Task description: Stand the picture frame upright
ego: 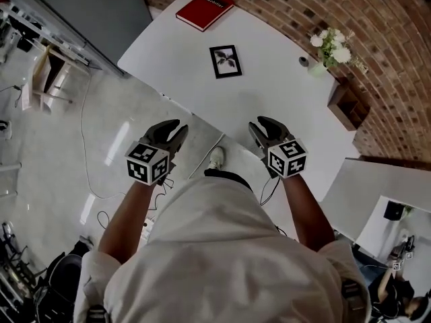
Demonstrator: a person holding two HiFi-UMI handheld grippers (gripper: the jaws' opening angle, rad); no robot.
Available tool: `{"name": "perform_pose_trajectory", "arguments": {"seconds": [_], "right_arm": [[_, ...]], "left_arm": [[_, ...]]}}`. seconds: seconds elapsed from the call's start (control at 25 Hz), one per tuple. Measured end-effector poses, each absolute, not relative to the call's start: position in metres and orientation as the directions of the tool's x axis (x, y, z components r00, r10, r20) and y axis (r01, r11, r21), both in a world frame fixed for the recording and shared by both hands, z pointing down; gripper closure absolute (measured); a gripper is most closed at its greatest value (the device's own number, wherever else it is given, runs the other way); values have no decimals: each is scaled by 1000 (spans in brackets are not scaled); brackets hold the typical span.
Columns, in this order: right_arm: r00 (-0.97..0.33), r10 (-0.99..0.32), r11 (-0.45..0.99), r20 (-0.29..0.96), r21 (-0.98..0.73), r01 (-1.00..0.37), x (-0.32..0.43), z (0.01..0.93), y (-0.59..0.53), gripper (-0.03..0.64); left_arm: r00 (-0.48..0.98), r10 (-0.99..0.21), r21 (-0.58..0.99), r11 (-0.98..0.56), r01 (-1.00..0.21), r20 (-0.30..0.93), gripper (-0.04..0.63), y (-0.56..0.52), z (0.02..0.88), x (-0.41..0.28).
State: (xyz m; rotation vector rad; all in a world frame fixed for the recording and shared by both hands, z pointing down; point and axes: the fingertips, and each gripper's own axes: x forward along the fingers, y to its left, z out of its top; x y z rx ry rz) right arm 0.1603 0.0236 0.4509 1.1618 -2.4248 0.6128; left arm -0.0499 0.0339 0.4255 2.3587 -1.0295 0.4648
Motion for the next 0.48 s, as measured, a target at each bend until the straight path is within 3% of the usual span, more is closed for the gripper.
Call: {"name": "perform_pose_trajectory", "arguments": {"seconds": [0.48], "right_arm": [[-610,-597,618,521,-188,-764,206,469,-67,480]], "left_arm": [[616,-575,276,-570,-774,539,491,-46,431,-9]]}}
